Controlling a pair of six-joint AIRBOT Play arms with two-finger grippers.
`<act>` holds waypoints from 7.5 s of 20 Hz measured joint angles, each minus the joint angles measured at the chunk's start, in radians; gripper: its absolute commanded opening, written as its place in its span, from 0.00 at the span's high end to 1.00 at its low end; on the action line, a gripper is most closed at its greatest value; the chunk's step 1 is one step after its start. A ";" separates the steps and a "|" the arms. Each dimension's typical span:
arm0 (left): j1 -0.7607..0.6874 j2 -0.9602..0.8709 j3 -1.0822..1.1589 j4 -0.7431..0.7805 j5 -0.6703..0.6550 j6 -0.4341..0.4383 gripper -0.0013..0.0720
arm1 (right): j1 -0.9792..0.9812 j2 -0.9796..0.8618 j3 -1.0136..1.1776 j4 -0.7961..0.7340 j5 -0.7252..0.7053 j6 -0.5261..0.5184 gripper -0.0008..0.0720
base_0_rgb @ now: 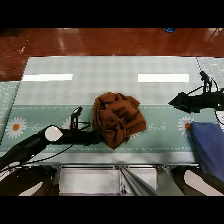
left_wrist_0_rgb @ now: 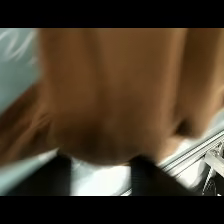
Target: Fold the shirts.
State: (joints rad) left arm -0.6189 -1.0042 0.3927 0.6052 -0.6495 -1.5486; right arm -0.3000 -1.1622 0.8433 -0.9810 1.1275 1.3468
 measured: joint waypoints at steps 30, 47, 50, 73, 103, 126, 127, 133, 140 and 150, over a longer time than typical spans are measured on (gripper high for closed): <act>0.119 -0.029 0.103 -0.011 -0.148 0.156 0.96 | 0.398 -0.554 0.469 0.236 0.073 -0.215 0.96; 0.911 0.314 1.070 -0.013 -0.551 0.179 0.96 | 0.302 0.266 0.895 -0.010 0.111 -0.071 0.96; 0.935 0.377 1.182 -0.005 -0.628 0.171 0.96 | 0.302 0.423 0.902 -0.079 0.101 -0.058 0.96; 0.837 0.199 0.815 0.052 -0.571 0.240 0.96 | 0.302 0.569 0.236 -0.198 0.167 0.167 0.96; 0.949 -0.076 0.280 0.391 -0.655 0.165 0.29 | -0.074 -0.068 -0.019 0.012 -0.035 -0.080 0.43; 1.003 -0.094 0.011 0.221 -0.392 0.204 0.96 | -0.097 0.066 -0.196 0.175 -0.060 -0.136 0.43; 0.994 -0.100 0.013 0.220 -0.392 0.204 0.96 | -0.121 0.066 -0.196 0.175 -0.059 -0.138 0.43; 0.975 -0.107 0.036 0.215 -0.414 0.221 0.96 | -0.325 0.066 -0.221 0.045 -0.040 -0.062 0.43; 0.972 -0.108 0.042 0.208 -0.425 0.228 0.96 | -0.292 -0.006 -0.249 0.055 -0.068 -0.034 0.43; 0.972 -0.108 0.045 0.205 -0.428 0.224 0.96 | -0.032 -0.255 -0.074 0.205 -0.180 -0.091 0.96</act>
State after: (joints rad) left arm 0.3531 -1.1122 0.4374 0.8104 -1.0775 -1.3243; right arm -0.3325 -1.4170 0.7689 -0.7761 0.9478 1.2560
